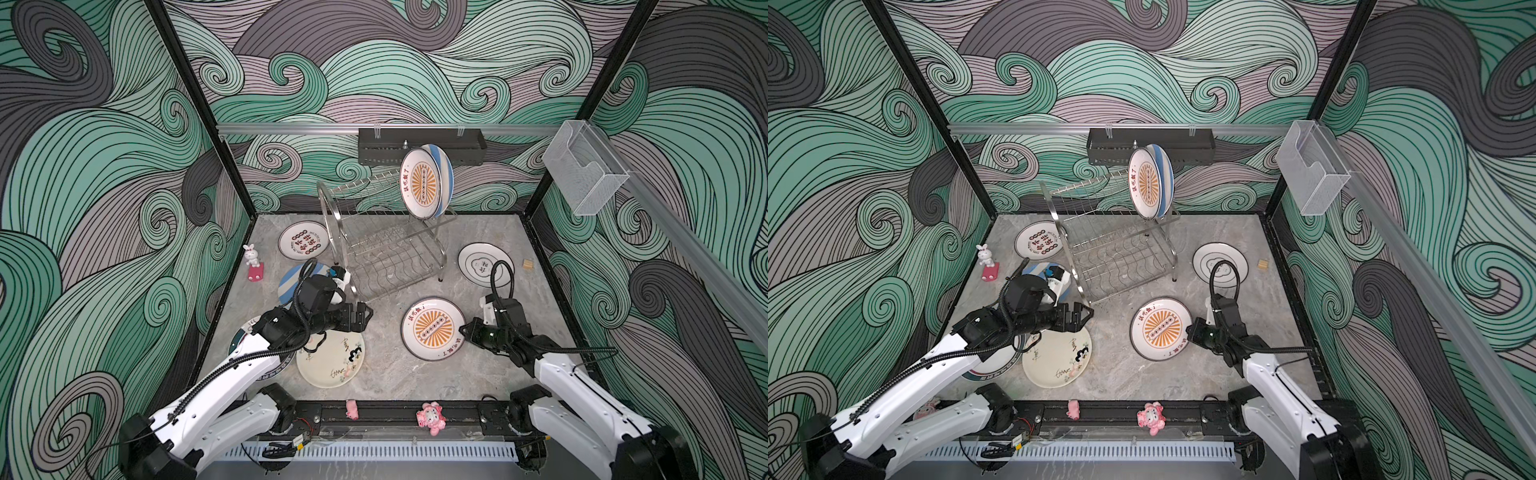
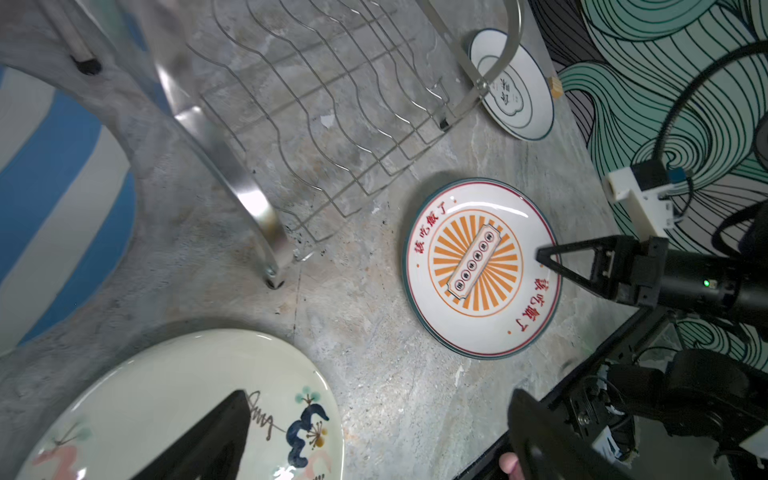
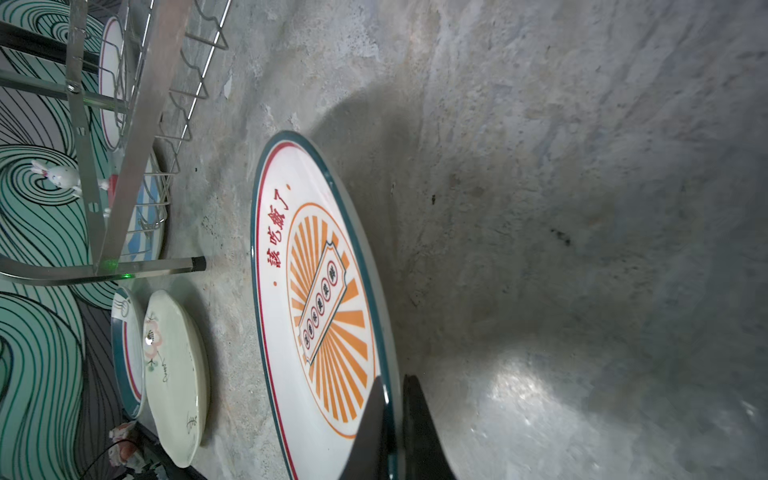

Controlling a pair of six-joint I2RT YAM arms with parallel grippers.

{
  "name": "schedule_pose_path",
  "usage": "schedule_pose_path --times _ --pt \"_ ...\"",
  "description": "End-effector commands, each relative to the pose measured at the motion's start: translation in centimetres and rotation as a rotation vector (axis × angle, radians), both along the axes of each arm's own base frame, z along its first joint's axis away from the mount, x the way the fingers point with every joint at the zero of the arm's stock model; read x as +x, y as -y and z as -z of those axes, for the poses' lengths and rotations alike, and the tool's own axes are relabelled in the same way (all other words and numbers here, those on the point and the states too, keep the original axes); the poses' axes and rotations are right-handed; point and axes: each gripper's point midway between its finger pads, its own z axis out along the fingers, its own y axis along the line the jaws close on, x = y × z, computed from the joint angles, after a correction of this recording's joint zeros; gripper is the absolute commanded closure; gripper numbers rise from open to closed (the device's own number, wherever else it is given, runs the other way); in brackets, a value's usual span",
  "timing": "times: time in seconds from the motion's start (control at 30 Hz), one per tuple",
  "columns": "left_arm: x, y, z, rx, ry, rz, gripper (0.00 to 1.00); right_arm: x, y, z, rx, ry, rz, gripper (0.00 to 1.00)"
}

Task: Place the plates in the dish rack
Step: 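Grip the sunburst plate's rim with the right gripper and lift it upright, then lower the sunburst plate into the rack beside the other sunburst plate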

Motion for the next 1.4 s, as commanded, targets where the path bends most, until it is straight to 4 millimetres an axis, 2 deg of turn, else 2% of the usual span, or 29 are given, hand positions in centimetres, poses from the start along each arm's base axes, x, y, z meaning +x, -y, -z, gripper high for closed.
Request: schedule_pose_path --times 0.0,0.13,0.33,0.57,0.97,1.1,1.27,1.37 --pt "0.3 -1.8 -0.4 0.017 -0.035 -0.007 0.01 -0.7 0.5 -2.5 -0.048 0.034 -0.048 1.00" --pt "1.2 -3.4 -0.7 0.029 -0.055 -0.007 0.01 -0.9 -0.3 -7.8 -0.014 0.133 -0.115 1.00" --pt "2.4 -4.4 -0.8 0.026 -0.058 -0.012 0.01 -1.0 -0.2 -15.5 -0.019 0.273 -0.148 1.00" --pt "3.4 -4.8 -0.1 -0.006 -0.074 -0.043 0.01 0.6 -2.0 -25.1 0.097 0.449 -0.173 1.00" --pt "3.1 -4.5 0.2 -0.047 -0.078 -0.025 0.01 6.9 -3.5 -38.1 0.124 0.666 -0.116 1.00" --pt "3.1 -4.4 0.2 -0.053 -0.075 -0.021 0.01 9.2 -3.9 -41.8 0.016 0.735 -0.071 1.00" --pt "3.0 -4.3 0.4 -0.064 -0.076 -0.014 0.01 12.4 -4.7 -45.3 -0.136 0.820 0.008 1.00" --pt "3.0 -4.0 0.2 -0.077 -0.072 -0.004 0.01 14.3 -5.8 -46.3 -0.259 0.861 0.057 1.00"
